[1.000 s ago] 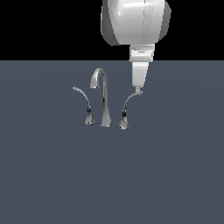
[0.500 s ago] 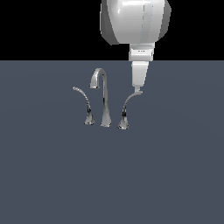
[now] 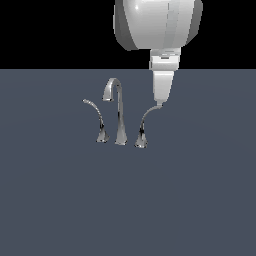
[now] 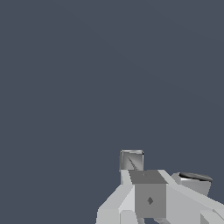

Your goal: Turn on the faucet by rotating a designated handle.

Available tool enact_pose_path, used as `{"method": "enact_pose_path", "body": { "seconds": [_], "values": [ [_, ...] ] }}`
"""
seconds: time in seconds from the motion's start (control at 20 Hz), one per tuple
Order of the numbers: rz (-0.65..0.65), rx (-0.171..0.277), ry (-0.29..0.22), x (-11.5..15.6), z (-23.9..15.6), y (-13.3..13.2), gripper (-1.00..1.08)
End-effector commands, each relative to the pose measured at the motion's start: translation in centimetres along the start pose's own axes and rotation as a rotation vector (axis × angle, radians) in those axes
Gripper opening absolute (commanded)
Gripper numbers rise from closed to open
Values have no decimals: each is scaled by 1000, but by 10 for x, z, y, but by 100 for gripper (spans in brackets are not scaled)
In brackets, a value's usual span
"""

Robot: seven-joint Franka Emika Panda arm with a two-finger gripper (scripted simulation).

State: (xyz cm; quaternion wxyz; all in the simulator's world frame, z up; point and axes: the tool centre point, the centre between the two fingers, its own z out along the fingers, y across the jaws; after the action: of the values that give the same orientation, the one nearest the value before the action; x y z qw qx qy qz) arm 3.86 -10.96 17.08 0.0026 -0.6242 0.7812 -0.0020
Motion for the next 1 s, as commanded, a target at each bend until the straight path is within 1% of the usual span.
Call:
{"method": "enact_pose_path", "body": {
  "seconds": [0.0,0.15,0.2,0.95],
  "values": [
    [4,-6,2,6,0,10,-100],
    [3,-6,2,8,0,16,-100],
    [-4,4,-2,1,0,9,-100],
    [3,-5,1,-9,0,59,-100]
  ]
}}
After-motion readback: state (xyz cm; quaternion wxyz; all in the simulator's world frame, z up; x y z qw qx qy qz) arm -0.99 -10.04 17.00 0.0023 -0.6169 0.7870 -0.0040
